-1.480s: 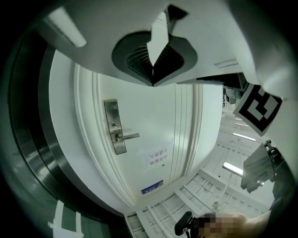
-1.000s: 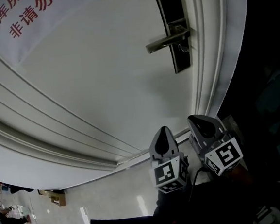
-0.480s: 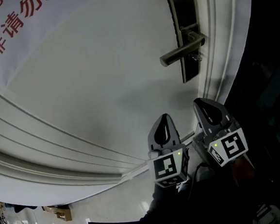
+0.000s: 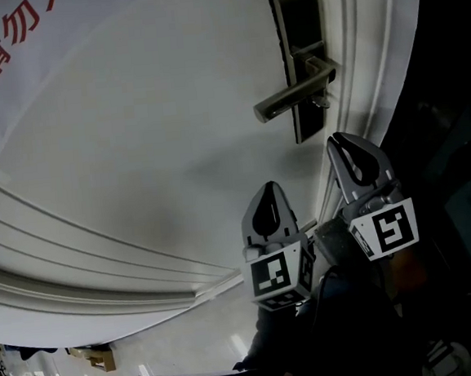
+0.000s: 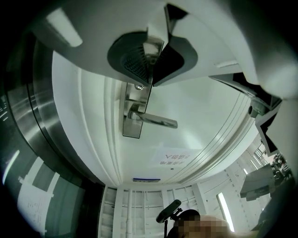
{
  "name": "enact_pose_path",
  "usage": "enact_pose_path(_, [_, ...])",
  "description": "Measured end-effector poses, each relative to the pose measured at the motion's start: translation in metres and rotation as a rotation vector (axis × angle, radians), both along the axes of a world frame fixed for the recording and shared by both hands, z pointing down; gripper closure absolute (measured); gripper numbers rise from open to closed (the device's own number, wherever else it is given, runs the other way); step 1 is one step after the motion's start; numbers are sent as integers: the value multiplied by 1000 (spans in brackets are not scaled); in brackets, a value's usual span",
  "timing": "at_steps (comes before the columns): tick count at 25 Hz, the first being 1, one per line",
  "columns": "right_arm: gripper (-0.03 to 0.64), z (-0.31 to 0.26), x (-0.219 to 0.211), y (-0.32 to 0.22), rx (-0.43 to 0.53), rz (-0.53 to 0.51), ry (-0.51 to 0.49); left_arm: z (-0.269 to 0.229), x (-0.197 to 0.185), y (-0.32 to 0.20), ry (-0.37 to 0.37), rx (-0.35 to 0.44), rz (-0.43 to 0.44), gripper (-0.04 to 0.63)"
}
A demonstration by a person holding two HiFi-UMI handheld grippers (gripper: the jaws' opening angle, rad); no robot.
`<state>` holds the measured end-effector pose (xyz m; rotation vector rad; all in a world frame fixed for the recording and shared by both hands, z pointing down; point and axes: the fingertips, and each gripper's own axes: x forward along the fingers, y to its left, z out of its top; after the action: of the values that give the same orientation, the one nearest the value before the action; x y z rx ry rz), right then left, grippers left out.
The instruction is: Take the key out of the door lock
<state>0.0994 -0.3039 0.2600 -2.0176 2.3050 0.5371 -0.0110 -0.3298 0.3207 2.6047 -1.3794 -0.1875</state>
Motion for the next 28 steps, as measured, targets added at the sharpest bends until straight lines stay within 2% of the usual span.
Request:
enact_pose_path(4, [611,-15,11,-8,34,-4,86,-7,4,-1,2,-6,-17,595])
enact_pose_path(10, [566,-20,11,-26,11,18,338,-8,4,-4,15,-21,-32,595])
enact_pose_path(18, [561,-13,12,-49,3,88,631,-4,11,-11,16,-24,-33,595])
enact_pose_path(21, [561,-12,14,-55,-12,100,692,-4,15,-12,18,-25,-22,595])
enact_pose_path(28, [563,-11,17,-61,-7,124,747,-7,24,-17,18,-30,-5,595])
